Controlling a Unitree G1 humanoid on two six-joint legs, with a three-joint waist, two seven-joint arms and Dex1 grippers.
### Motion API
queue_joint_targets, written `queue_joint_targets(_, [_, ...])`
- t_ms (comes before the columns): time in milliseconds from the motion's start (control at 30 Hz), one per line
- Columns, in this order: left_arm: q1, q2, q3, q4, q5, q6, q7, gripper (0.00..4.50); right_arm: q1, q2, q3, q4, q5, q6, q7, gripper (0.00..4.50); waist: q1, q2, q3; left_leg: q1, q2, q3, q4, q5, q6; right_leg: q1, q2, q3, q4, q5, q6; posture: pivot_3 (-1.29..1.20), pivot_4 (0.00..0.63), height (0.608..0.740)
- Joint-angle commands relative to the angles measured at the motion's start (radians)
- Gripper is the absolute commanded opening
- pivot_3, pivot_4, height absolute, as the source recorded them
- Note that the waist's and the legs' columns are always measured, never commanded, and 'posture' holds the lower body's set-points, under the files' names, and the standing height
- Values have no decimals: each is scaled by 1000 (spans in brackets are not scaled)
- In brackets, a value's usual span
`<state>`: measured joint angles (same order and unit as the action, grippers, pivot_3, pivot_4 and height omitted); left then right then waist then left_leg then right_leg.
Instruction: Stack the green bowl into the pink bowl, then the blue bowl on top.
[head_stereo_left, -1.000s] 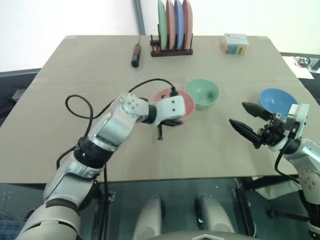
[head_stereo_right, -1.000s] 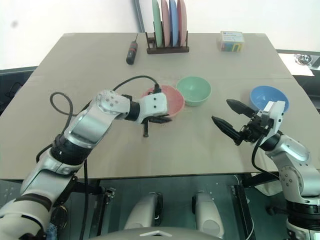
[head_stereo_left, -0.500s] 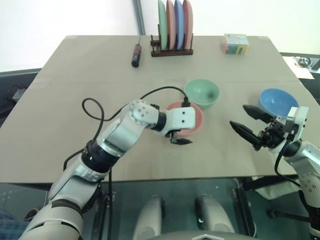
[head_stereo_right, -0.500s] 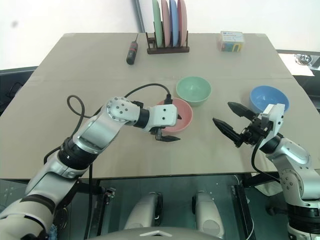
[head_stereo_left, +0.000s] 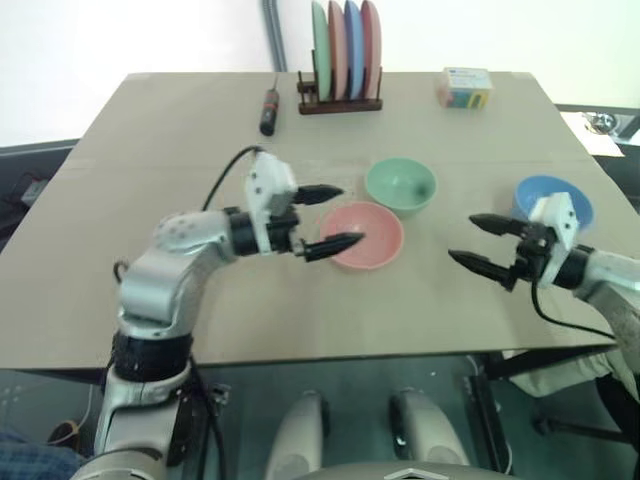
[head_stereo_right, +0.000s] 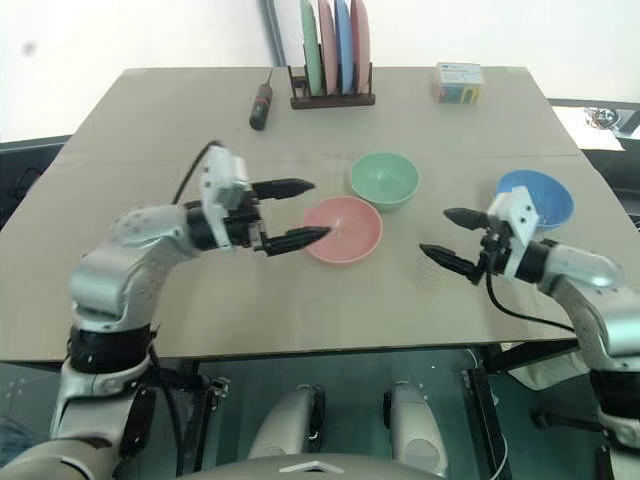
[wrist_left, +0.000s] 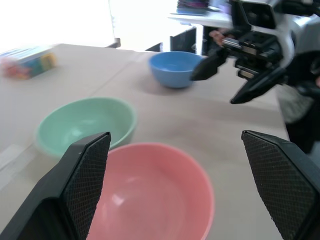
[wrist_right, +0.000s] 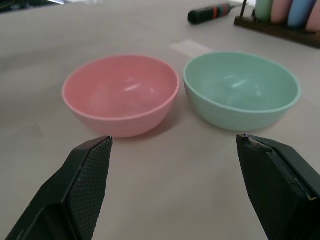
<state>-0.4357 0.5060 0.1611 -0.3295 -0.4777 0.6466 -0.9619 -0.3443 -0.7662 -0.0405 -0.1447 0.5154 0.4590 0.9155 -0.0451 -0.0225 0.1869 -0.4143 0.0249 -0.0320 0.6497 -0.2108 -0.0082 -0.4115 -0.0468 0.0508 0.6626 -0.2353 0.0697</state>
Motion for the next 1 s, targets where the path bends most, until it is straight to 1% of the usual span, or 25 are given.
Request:
queue_joint_targets(33, [59,-22,151,-46,-76,-41,103,4458,-160,3,91,122,-124,-49,37,4141,5,0,0,-1,0,0,0,0,0,0,0,0,0,1,-2,0,150,740])
queue_joint_targets(67, [82,-19,166,-58,-79,-35,126,4458,-201,15,117,163,-156,-74,46,4141,6,-1,0,-1,0,-1,0,0,0,0,0,-1,0,2,-2,0,150,740])
queue_joint_targets(133, [136,0,170,-75,-29,-49,184,4458,-289,38,177,267,-228,-136,80,4141,10,-1,0,-1,0,-2,0,0,0,0,0,-2,0,2,-3,0,150,740])
queue_joint_targets(167, [175,-1,186,-105,-19,-56,212,4458,-354,58,214,350,-276,-188,101,4141,24,-1,0,-1,0,-2,0,0,0,0,0,-2,-1,2,-3,0,150,740])
queue_joint_targets(233, [232,-2,203,-149,-15,-67,258,4458,-445,92,259,476,-336,-263,135,4141,23,-1,0,-3,-1,-3,-1,0,0,0,-1,-4,-2,2,-3,0,150,740])
queue_joint_targets(333, [276,-12,216,-199,-29,-66,294,4458,-517,132,298,587,-387,-343,164,4141,16,-1,0,-2,-1,0,-1,0,0,0,-1,-1,-3,2,-3,0,150,740])
queue_joint_targets(467, [327,-27,235,-256,-57,-75,350,4458,-627,213,343,788,-483,-483,170,4141,7,-1,0,-2,-1,-2,-1,0,0,0,-1,-3,-1,2,-3,0,150,740])
queue_joint_targets(600, [355,-49,247,-285,-81,-108,386,4458,-688,275,375,951,-557,-564,173,4141,7,-1,0,-2,-1,-2,-1,0,0,0,-1,-3,-1,2,-4,0,150,740])
queue_joint_targets(700, [379,-51,249,-291,-93,-130,394,4458,-733,306,411,1078,-640,-627,133,4141,5,-1,0,-2,-1,-2,-1,0,0,0,-1,-2,-2,2,-4,0,150,740])
queue_joint_targets(767, [409,-34,230,-282,-68,-163,372,4458,-765,318,441,1151,-703,-682,97,4141,4,-1,0,-1,-1,-2,-2,0,0,0,-1,-2,-1,2,-4,0,150,740])
queue_joint_targets(867, [424,-26,222,-264,-59,-190,372,4500,-808,347,430,1226,-728,-709,53,3321,2,-1,0,0,-1,-1,-2,0,0,0,-1,-1,-1,2,-4,0,150,740])
queue_joint_targets(900, [425,-22,219,-260,-56,-196,372,4500,-819,355,423,1244,-732,-714,47,2889,2,-1,0,0,-1,-1,-2,0,0,0,-1,-2,-1,2,-4,0,150,740])
queue_joint_targets(933, [425,-19,216,-257,-55,-201,370,4500,-827,360,418,1257,-737,-720,45,2571,3,-1,0,0,-1,-1,-2,0,0,0,-1,-2,-1,2,-4,0,150,740])
queue_joint_targets(1000, [418,-21,214,-253,-61,-207,376,4500,-839,367,416,1276,-751,-744,39,1635,4,-1,0,0,-1,-2,-2,0,0,0,-1,-2,-1,2,-4,0,150,740])
